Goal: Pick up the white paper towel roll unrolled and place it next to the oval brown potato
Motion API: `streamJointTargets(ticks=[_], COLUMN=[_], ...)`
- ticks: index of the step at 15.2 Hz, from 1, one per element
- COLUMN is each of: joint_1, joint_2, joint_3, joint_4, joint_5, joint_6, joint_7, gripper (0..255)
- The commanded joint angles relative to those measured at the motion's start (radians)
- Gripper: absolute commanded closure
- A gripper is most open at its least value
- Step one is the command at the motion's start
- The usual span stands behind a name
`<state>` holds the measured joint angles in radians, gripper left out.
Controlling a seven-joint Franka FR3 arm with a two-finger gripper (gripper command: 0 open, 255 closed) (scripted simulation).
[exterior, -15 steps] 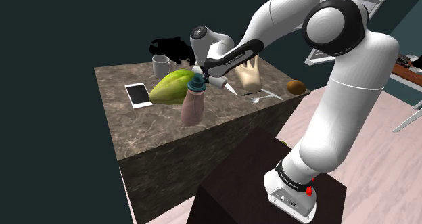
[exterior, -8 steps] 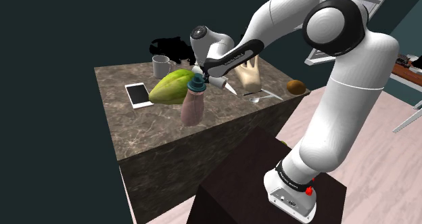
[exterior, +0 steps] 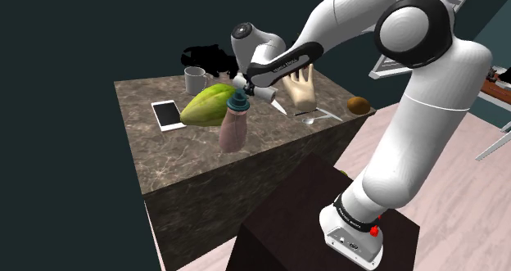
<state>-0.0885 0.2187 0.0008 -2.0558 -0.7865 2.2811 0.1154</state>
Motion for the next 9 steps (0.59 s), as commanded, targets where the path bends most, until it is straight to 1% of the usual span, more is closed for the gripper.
streamJointTargets(ticks=[1, 9], joint_1=[0.000, 0.000], joint_2=[-0.015, -0.072], joint_3=[0.003, 0.012], joint_4=[0.004, 0.036], joint_5=[0.012, 0.058], joint_6=[-0.016, -0.085], joint_7=[-0.016, -0.085], gripper=[255, 255])
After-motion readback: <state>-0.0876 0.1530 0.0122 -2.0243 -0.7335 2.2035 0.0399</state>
